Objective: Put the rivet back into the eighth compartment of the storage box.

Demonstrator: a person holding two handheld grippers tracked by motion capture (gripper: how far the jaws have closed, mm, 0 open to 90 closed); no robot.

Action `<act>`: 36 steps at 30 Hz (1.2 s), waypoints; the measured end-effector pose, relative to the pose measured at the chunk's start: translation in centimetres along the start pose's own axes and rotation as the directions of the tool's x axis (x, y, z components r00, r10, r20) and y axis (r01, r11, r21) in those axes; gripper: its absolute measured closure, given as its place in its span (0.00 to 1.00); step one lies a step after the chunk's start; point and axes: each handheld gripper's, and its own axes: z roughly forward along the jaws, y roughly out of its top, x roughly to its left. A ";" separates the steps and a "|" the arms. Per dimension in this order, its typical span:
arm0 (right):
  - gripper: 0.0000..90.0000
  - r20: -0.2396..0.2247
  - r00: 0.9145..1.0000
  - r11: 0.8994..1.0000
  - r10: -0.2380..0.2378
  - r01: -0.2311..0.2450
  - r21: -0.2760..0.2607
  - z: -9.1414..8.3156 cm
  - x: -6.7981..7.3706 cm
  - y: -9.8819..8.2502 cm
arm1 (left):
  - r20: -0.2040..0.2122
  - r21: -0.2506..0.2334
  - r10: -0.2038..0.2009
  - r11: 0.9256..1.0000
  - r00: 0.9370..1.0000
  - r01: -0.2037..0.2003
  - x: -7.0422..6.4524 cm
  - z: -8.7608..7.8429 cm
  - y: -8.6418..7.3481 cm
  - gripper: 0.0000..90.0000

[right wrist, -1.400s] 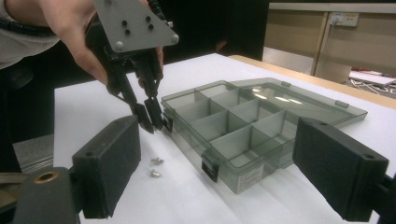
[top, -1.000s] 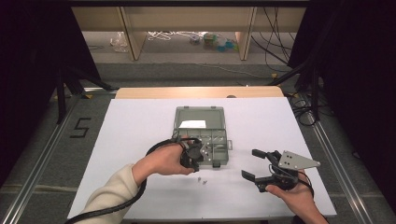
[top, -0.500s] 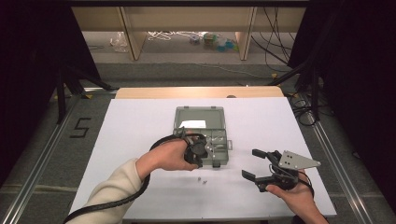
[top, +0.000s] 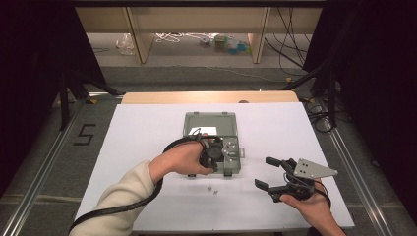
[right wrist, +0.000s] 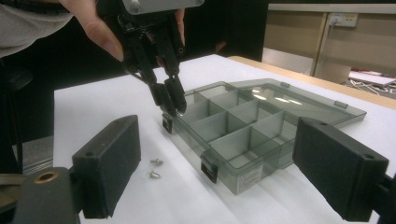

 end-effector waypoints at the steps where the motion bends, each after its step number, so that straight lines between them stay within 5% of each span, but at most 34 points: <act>1: 0.18 0.000 1.000 1.000 0.001 -0.001 0.000 0.0 0.0 0.0 | 0.000 0.004 0.008 1.000 1.000 -0.008 0.1 -0.1 0.2 0.92; 36: 0.18 -0.015 1.000 1.000 0.026 -0.026 0.014 -0.1 0.1 0.0 | -0.033 -0.004 0.063 0.998 0.997 -0.063 1.6 0.3 2.8 0.92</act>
